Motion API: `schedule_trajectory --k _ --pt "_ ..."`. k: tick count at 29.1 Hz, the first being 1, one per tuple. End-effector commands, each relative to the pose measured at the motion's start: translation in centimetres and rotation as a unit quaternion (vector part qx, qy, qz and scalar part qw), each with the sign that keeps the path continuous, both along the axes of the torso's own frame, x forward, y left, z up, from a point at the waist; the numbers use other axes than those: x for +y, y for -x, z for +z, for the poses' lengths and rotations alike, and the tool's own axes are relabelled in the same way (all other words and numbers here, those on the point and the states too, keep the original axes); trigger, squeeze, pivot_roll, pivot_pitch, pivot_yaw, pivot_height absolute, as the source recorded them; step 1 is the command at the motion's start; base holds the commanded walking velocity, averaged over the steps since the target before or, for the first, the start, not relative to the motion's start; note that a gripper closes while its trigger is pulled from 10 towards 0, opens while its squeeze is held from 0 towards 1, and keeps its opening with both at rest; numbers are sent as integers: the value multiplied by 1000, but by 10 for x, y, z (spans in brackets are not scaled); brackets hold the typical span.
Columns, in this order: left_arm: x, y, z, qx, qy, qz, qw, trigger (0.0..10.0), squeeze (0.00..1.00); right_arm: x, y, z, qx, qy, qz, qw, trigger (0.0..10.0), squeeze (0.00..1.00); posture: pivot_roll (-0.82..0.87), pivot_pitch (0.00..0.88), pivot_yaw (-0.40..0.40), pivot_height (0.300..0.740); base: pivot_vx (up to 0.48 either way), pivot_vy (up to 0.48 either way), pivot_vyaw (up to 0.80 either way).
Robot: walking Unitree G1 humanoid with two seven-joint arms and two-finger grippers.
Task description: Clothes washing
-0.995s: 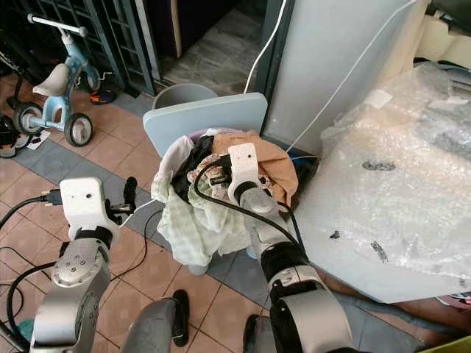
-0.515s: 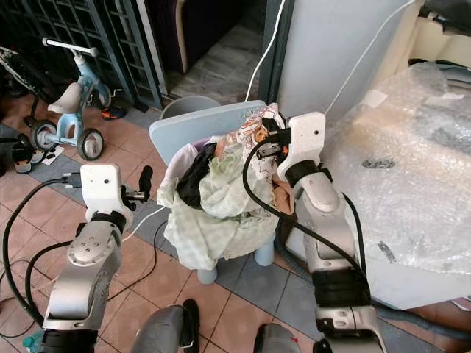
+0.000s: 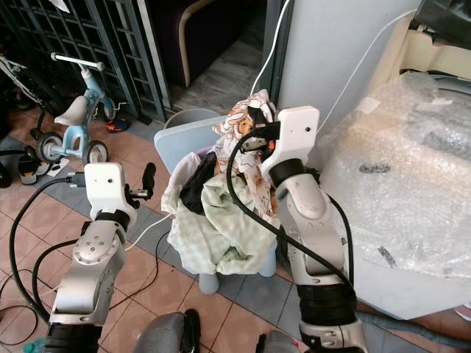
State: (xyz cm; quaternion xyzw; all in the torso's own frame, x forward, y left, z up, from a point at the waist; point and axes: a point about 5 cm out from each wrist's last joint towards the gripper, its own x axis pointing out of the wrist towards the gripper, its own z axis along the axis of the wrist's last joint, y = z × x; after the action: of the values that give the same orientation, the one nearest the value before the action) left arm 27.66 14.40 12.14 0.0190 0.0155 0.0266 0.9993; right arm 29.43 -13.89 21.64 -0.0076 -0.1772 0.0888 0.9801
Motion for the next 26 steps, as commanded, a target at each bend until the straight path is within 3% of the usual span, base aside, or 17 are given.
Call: schedule_trajectory --k 1,2,3,4,5,11,17,21,26 --pt "0 0 -2 -1 -1 0 1000 10000 0 -22 10 -9 14 6 -66 998 0 0 -38 1 33 740 0 0 0" --pt "0 0 -3 -2 -1 0 1000 10000 0 -29 14 -16 29 7 -83 996 0 0 -41 1 34 740 0 0 0" --pt "-1 -1 -3 -2 -1 -1 1000 10000 0 -35 18 -24 46 15 -101 994 1765 0 -45 1 37 740 0 0 0" --pt "-1 -1 -3 -2 0 -1 1000 10000 0 -39 22 -29 58 22 -114 992 1765 0 -47 2 39 740 0 0 0" --pt "-3 -2 -3 -4 2 -4 1000 10000 0 -42 26 -35 69 21 -124 990 10000 0 -54 3 43 740 0 0 -781" --pt "-13 -13 7 -25 5 -42 999 10000 0 -43 37 -39 71 35 -158 984 10000 0 -75 25 83 740 0 0 -781" --pt "-17 -8 3 -18 -7 -75 997 10000 0 -50 49 -45 74 47 -198 976 10000 0 -87 35 93 740 0 0 -781" --pt "-17 -6 -1 -12 -4 -82 997 10000 0 -50 49 -48 77 46 -192 977 10000 0 -87 32 91 740 0 0 -783" --pt "-14 -2 -8 -2 -8 -69 998 10000 0 -48 44 -55 91 50 -168 980 10000 0 -77 13 71 740 0 0 0"
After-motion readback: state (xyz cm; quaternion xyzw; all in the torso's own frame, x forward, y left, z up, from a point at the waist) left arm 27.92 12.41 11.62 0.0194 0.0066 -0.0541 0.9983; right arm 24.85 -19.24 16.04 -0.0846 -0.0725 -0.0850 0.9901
